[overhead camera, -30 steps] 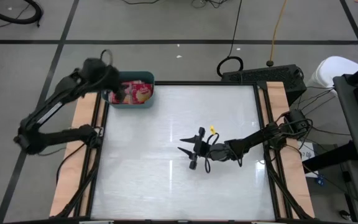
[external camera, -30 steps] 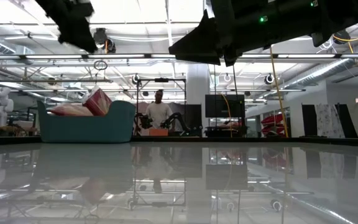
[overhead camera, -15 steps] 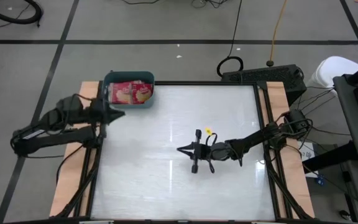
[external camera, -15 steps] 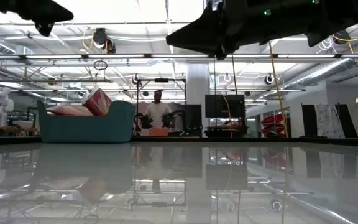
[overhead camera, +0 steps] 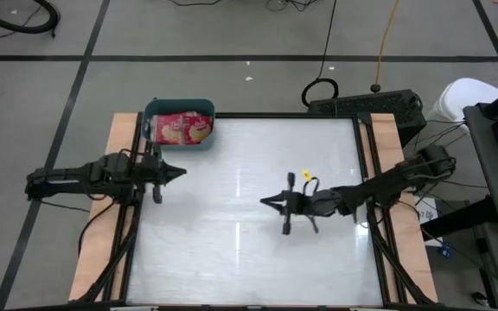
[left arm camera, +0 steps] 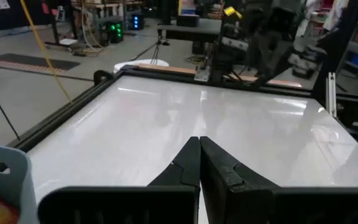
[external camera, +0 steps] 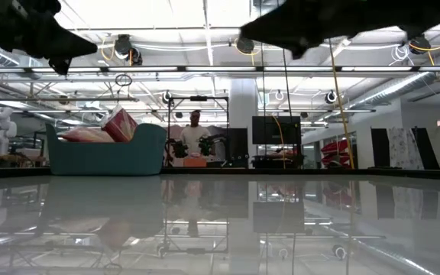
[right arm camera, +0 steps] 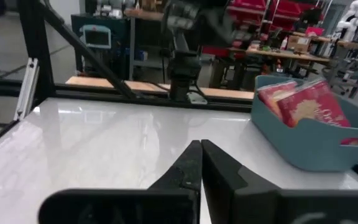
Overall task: Sort popcorn bags into baskets
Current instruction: Return to Home Position
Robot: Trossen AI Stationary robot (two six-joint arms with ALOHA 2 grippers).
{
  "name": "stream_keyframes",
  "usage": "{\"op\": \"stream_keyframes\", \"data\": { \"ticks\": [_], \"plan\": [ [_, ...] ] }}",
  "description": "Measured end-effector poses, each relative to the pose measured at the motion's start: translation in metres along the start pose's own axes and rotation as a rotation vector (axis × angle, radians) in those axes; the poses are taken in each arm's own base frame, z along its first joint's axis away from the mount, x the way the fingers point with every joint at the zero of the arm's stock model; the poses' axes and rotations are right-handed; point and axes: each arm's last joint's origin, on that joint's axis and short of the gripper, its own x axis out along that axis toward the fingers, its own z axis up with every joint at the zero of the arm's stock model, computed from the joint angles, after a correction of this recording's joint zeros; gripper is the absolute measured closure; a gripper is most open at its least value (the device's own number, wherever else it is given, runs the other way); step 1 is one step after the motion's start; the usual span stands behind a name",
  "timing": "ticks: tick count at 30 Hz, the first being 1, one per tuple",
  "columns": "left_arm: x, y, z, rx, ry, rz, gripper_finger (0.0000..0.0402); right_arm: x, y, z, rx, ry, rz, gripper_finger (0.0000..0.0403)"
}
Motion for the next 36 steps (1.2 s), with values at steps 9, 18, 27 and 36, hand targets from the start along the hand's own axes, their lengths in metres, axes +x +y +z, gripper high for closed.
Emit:
{"op": "stream_keyframes", "data": {
  "ticks": [9,18,27,36],
  "plan": [
    [0.01,-0.007,-0.023,0.036,-0.021,-0.024,0.04,-0.051,-0.027,-0.018,0.072,-0.04,0.006,0.0402],
    [0.016,-0.01,-0.045,0.035,-0.024,-0.04,0.04,-0.081,-0.051,-0.036,0.058,-0.054,0.013,0.0403],
    [0.017,-0.009,-0.051,0.069,-0.003,-0.004,0.0399,-0.109,-0.07,-0.053,0.067,-0.098,0.025,0.0403],
    [0.017,-0.008,-0.053,0.101,0.016,0.012,0.0398,-0.122,-0.079,-0.063,0.087,-0.1,0.061,0.0403]
  ]
}}
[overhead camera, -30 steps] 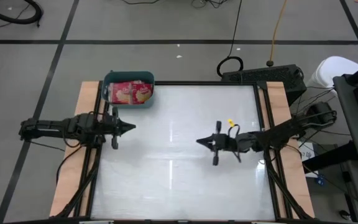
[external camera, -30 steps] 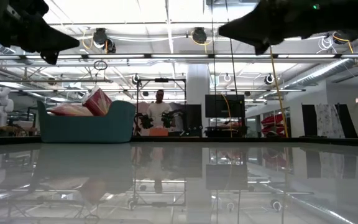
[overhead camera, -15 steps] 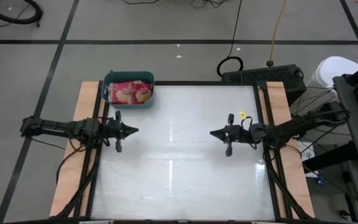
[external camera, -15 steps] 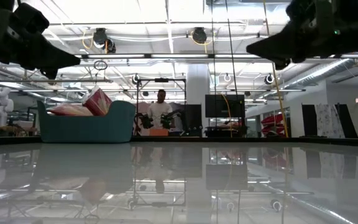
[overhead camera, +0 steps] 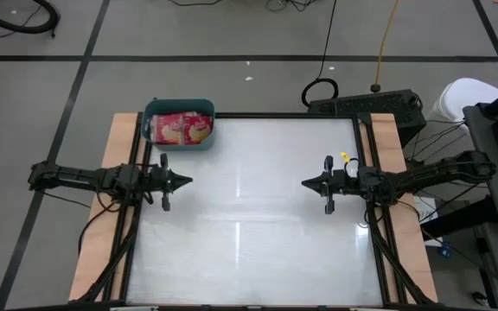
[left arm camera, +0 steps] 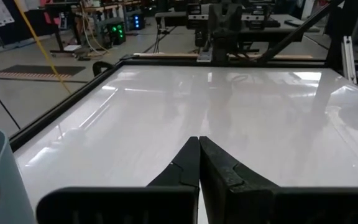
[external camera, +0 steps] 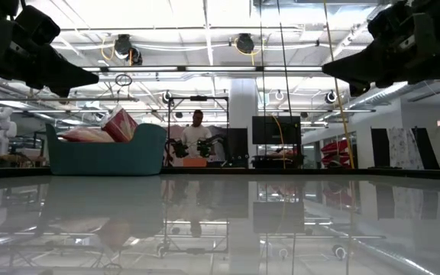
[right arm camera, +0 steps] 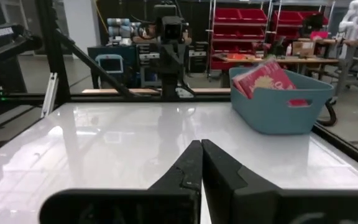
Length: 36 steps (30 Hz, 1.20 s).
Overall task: Sort popcorn bags into baskets
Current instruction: Return to Home Position
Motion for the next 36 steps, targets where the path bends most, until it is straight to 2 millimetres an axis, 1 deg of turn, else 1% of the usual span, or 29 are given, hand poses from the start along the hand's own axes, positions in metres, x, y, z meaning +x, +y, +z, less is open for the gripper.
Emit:
{"op": "stream_keyframes", "data": {
  "ticks": [17,22,24,26,30,36],
  "plan": [
    [0.0,0.0,0.0,0.01,0.002,0.004,0.0393,-0.018,-0.002,-0.001,0.022,0.07,0.003,0.0403],
    [0.0,0.0,0.0,0.008,0.001,0.004,0.0392,-0.021,0.0,0.0,0.031,0.069,0.102,0.0403],
    [0.0,0.0,0.0,0.007,0.001,0.004,0.0392,-0.022,0.001,-0.001,0.038,0.081,0.114,0.0403],
    [0.0,0.0,0.0,0.001,0.001,0.004,0.0392,-0.023,0.002,-0.004,0.057,0.074,0.111,0.0403],
    [0.0,0.0,0.0,0.001,0.001,0.004,0.0392,-0.023,0.003,0.002,0.081,-0.006,0.118,0.0403],
    [0.0,0.0,0.0,0.004,-0.002,0.004,0.0392,-0.024,0.003,0.002,0.075,-0.003,0.108,0.0403]
  ]
}}
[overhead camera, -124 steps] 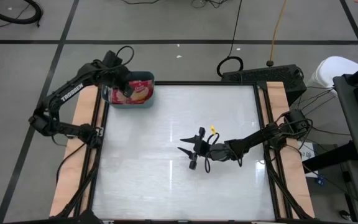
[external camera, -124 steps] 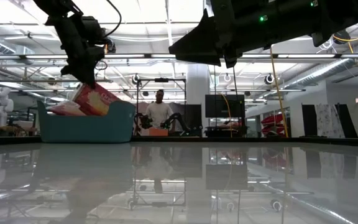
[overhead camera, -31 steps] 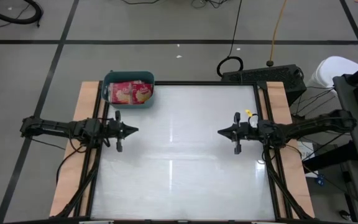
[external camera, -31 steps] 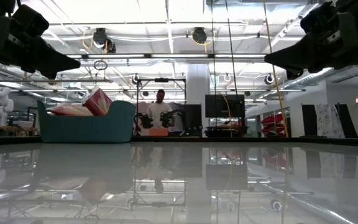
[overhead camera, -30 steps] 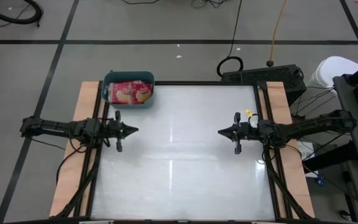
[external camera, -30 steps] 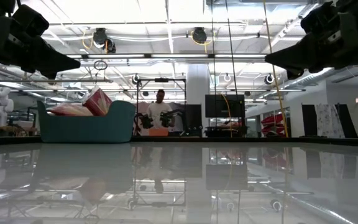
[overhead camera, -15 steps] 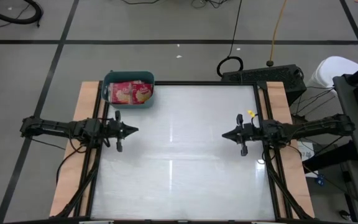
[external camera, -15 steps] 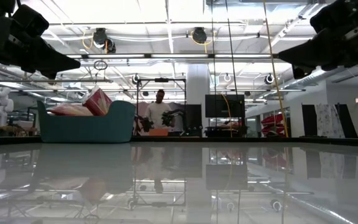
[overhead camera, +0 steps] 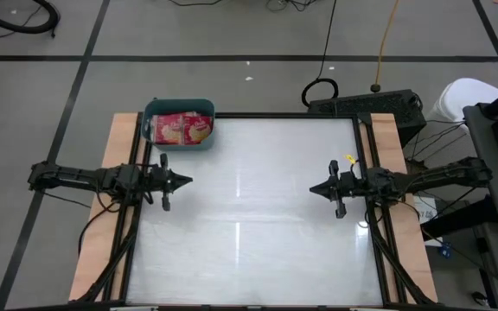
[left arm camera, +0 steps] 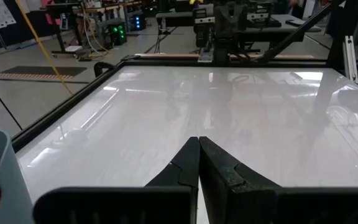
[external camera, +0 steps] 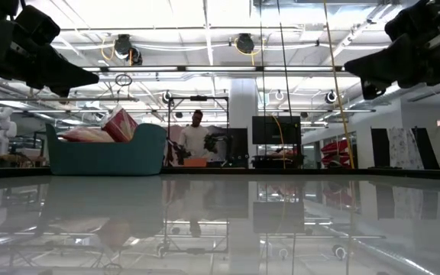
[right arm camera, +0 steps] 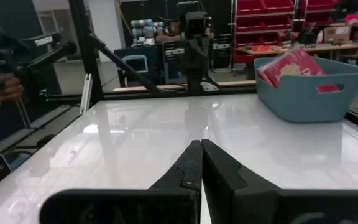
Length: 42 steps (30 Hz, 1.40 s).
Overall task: Sort popcorn bags into baskets
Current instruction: Return to Home Position
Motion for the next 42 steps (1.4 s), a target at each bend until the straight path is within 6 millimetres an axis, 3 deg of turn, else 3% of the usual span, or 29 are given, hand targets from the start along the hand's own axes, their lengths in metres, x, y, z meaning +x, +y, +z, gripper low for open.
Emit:
{"op": "stream_keyframes", "data": {
  "ticks": [23,42],
  "plan": [
    [0.0,0.0,0.002,0.015,-0.025,0.0,0.0392,-0.029,0.001,0.005,-0.039,-0.083,0.005,0.0403],
    [-0.001,0.0,0.0,-0.007,-0.006,0.001,0.0392,-0.029,0.0,0.001,-0.042,-0.032,0.003,0.0403]
  ]
}}
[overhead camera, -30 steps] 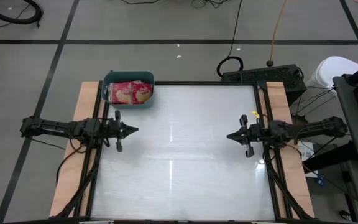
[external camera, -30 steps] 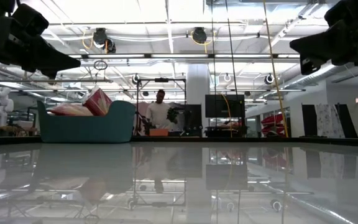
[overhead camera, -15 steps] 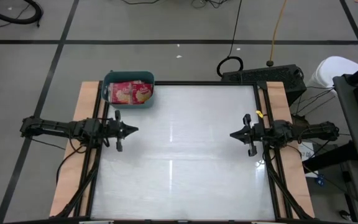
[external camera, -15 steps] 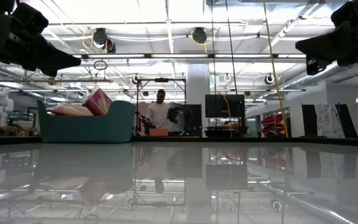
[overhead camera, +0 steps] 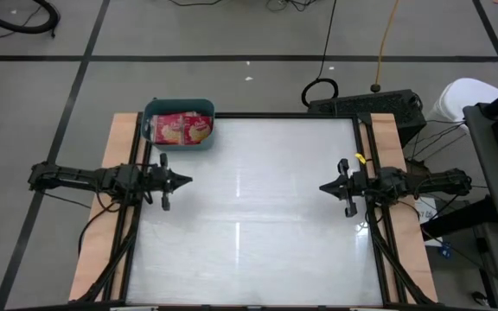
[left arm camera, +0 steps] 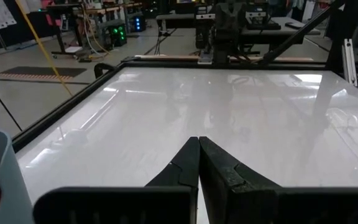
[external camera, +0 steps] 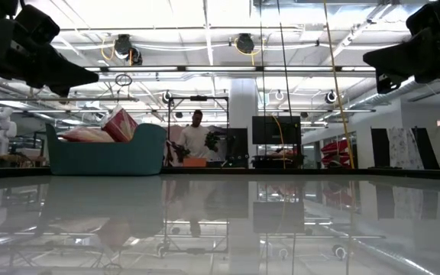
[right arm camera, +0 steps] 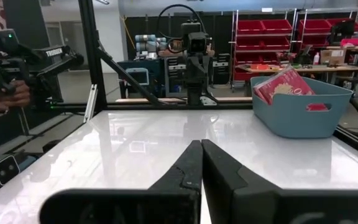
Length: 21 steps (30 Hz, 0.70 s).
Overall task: Sort popcorn bags into baskets
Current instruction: Return to Home Position
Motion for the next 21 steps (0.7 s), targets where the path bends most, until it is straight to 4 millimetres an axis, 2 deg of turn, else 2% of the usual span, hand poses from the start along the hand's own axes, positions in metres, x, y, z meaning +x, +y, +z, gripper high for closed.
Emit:
{"op": "stream_keyframes", "data": {
  "ticks": [12,21],
  "plan": [
    [-0.018,0.003,0.004,0.001,-0.106,-0.035,0.0398,0.0,0.0,0.002,-0.001,-0.016,-0.002,0.0403],
    [-0.019,0.001,0.008,0.065,-0.151,-0.108,0.0397,0.0,0.0,0.002,0.0,-0.019,-0.002,0.0403]
  ]
}}
